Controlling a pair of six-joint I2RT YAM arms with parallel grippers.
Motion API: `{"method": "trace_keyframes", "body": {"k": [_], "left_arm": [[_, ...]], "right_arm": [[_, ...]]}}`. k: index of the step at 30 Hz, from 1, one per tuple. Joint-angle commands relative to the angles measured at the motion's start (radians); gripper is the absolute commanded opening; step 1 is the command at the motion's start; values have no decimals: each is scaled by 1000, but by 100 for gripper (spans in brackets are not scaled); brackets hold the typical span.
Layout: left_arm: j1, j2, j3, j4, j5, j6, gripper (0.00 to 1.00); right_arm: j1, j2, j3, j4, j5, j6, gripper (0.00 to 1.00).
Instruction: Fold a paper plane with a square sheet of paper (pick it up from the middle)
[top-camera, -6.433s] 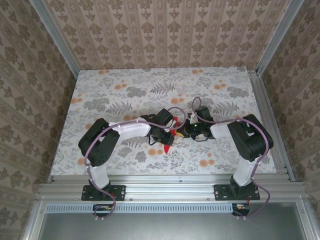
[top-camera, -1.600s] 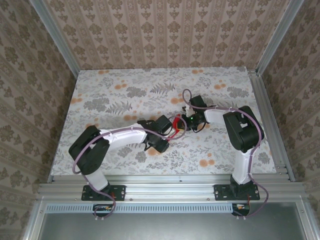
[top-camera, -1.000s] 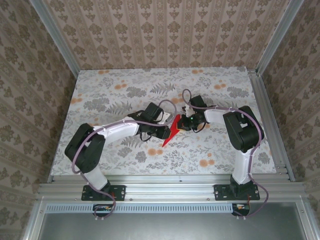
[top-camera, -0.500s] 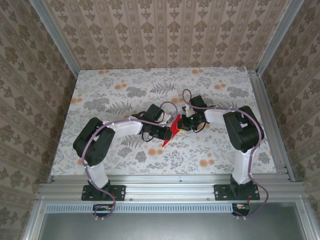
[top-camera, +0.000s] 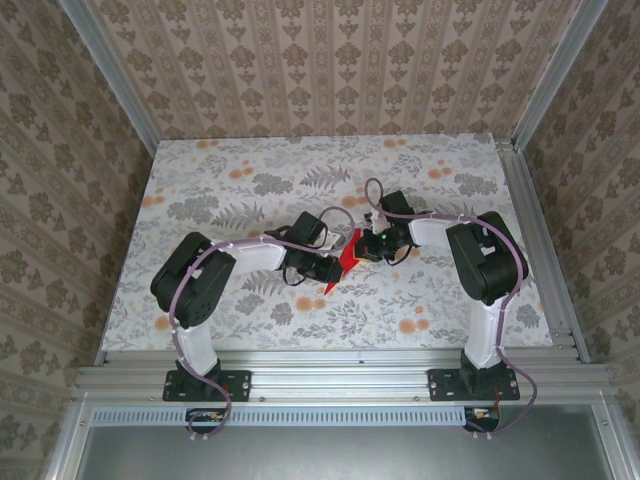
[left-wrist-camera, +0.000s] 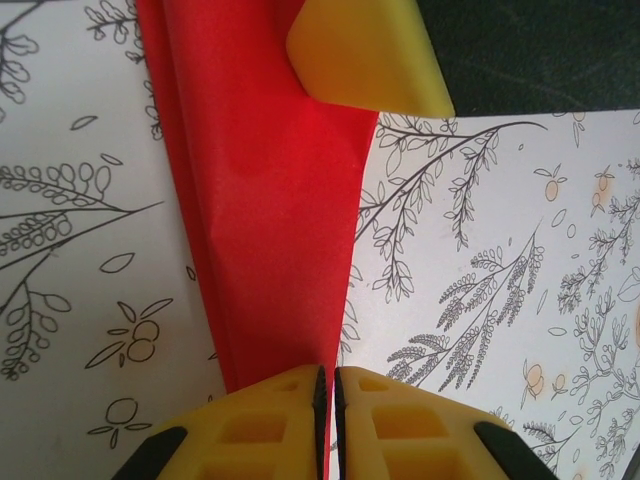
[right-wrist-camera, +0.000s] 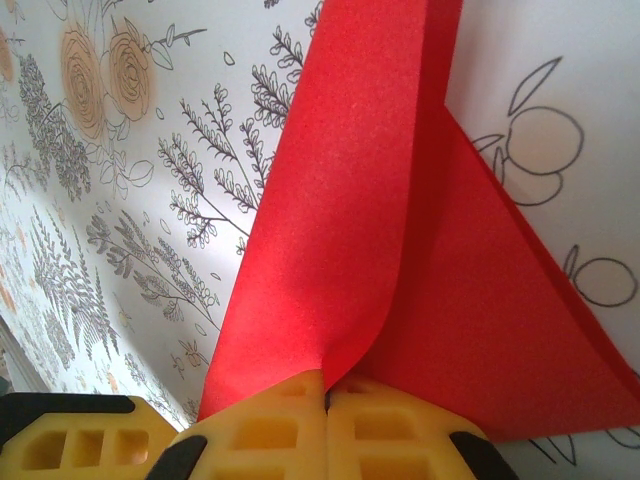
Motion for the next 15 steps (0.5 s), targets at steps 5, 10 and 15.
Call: {"method": "trace_keyframes", "body": {"k": [5,10,15], "left_arm": [[12,33,-27,11,22,2,14],[14,61,-34,10,10,9,14],[17,72,-55,17,4,16,14]], "right_arm": [[-5,75,-51,-65,109,0,0],[-6,67,-56,-62,110,5,3],[-5,41,-55,-64,101,11,10]]}}
